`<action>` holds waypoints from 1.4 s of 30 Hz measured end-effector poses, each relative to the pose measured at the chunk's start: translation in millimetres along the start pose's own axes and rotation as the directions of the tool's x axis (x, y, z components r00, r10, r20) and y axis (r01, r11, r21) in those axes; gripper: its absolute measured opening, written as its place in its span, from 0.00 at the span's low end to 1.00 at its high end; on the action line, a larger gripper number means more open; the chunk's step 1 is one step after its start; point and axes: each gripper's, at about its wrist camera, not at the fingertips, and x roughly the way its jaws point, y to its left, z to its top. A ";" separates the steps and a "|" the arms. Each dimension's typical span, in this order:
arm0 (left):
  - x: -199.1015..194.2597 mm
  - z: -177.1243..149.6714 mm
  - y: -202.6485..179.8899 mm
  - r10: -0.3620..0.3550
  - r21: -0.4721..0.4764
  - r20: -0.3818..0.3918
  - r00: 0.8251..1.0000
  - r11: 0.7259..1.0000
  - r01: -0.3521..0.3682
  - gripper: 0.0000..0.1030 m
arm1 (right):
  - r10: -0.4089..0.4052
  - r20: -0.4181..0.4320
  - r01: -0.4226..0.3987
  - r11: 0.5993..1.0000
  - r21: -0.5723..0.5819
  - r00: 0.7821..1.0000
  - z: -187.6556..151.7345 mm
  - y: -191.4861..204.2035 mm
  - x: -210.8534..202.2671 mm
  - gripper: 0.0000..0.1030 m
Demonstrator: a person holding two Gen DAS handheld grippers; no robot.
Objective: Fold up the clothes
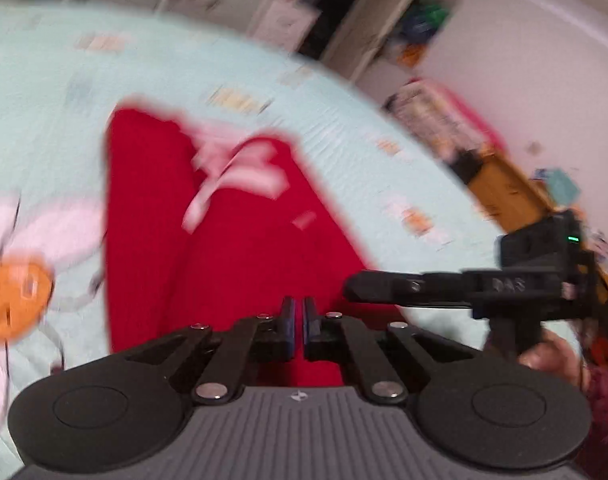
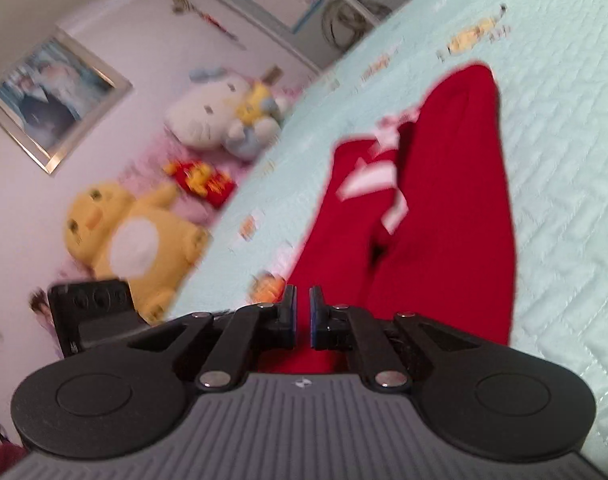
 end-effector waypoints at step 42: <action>-13.0 -44.5 -42.2 -0.080 -0.044 -0.036 0.996 0.996 0.078 0.06 | 0.024 0.064 -0.032 0.990 0.135 0.998 -77.2 -6.4 -47.5 0.00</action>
